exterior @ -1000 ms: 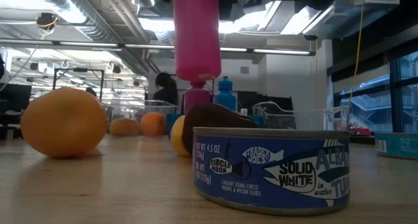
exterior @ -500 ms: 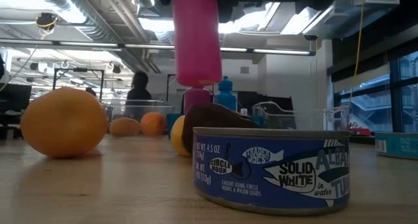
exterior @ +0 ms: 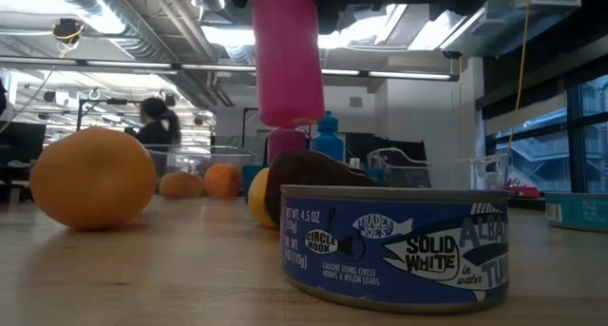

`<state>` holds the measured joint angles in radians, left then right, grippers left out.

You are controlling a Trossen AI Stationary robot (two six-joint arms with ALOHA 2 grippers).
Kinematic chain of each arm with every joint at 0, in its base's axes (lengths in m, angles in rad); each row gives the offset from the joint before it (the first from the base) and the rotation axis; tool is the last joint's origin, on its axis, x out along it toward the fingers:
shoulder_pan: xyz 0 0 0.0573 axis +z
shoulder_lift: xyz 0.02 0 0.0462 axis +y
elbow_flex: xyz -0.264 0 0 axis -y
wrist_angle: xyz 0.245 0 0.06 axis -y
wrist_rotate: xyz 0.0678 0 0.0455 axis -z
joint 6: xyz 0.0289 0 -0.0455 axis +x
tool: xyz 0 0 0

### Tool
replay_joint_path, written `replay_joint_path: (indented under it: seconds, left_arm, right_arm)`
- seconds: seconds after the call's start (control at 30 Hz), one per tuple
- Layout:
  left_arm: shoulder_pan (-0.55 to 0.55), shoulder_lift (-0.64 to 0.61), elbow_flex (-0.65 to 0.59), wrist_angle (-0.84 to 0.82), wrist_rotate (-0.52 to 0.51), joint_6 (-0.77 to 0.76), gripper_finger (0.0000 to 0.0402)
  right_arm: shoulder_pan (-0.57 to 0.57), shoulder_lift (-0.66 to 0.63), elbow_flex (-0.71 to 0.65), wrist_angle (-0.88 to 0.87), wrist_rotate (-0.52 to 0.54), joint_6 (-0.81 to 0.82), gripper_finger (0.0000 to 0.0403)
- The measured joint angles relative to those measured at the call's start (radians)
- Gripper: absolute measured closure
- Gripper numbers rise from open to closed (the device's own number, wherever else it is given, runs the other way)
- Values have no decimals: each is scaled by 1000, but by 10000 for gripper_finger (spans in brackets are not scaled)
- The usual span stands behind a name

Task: Pick & Place Food Item
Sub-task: Put the pink water bottle into the blue bin

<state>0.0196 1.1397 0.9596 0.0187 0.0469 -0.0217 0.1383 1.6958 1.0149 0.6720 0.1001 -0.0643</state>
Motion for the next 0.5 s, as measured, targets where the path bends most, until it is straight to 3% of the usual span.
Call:
replay_joint_path:
  seconds: [0.5]
  left_arm:
    - [1,-4,0,67,-10,71,262]
  right_arm:
    - [0,-4,0,-3,-9,-3,194]
